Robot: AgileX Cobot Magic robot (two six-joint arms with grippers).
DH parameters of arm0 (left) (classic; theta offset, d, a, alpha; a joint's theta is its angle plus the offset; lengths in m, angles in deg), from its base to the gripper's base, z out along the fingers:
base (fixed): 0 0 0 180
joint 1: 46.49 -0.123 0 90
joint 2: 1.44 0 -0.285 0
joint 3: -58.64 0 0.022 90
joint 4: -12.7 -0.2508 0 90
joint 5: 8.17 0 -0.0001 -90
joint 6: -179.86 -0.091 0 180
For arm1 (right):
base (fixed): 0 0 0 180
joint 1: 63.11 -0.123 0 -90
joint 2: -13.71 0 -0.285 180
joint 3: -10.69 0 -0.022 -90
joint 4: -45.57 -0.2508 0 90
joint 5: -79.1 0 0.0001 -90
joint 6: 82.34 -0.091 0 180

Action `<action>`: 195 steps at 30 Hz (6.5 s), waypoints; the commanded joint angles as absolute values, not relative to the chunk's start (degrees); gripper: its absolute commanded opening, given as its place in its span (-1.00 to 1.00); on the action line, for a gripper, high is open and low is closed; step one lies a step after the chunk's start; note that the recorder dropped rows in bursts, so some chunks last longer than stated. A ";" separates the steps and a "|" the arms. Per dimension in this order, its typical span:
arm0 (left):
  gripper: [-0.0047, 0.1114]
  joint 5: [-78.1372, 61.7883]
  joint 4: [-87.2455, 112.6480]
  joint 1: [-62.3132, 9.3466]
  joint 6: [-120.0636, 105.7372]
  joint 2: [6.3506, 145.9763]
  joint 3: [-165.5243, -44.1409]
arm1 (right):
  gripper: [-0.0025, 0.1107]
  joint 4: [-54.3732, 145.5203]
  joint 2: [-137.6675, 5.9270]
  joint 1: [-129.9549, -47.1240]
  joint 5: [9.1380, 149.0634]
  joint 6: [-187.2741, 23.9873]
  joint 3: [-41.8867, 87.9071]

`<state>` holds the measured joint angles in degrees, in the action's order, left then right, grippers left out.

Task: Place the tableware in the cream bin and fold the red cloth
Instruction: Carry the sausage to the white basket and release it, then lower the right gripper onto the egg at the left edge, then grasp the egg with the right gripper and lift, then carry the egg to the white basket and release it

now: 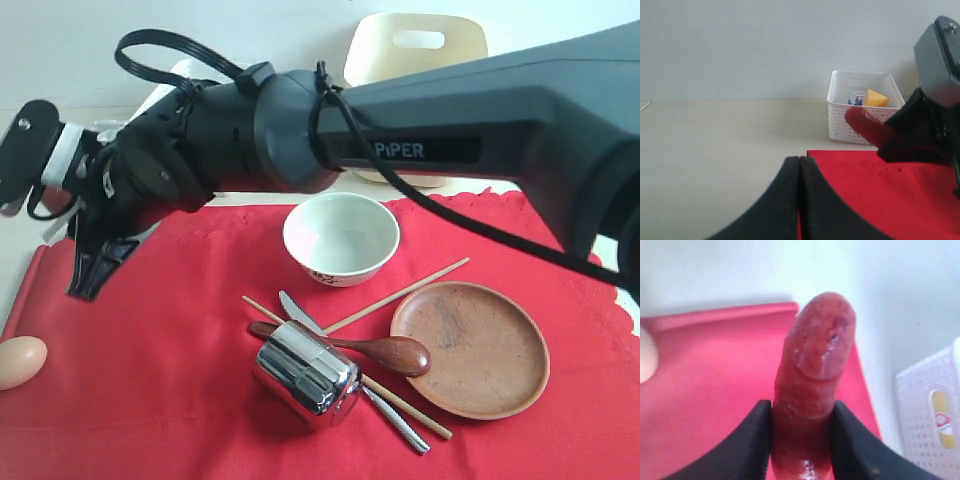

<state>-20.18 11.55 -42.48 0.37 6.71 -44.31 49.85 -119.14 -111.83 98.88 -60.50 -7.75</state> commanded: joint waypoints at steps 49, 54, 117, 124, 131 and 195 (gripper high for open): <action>-0.92 -20.06 11.47 -42.53 0.22 6.35 -44.14 | 0.07 22.22 -133.45 -99.33 56.73 -75.96 -13.18; -0.92 -20.06 11.47 -42.53 0.22 6.35 -44.14 | 0.11 22.63 -133.45 -99.33 56.73 -75.96 -13.18; -0.92 -20.06 11.47 -42.53 0.22 6.35 -44.14 | 0.41 -16.38 -130.29 -115.72 109.16 3.07 -13.17; -0.92 -20.06 11.47 -42.53 0.22 6.35 -44.14 | 0.41 -22.04 -132.47 -115.72 104.56 8.03 -13.17; -0.92 -20.06 11.47 -42.53 0.22 6.35 -44.14 | 0.37 -25.92 -134.85 -115.72 101.83 9.19 -13.17; -0.92 -20.06 11.47 -42.53 0.22 6.35 -44.14 | -0.96 -28.01 -129.33 -100.68 61.86 -8.74 -13.17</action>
<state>-20.18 11.55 -42.48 0.37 6.71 -44.31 -27.30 -129.39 -102.72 59.94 -6.01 -12.96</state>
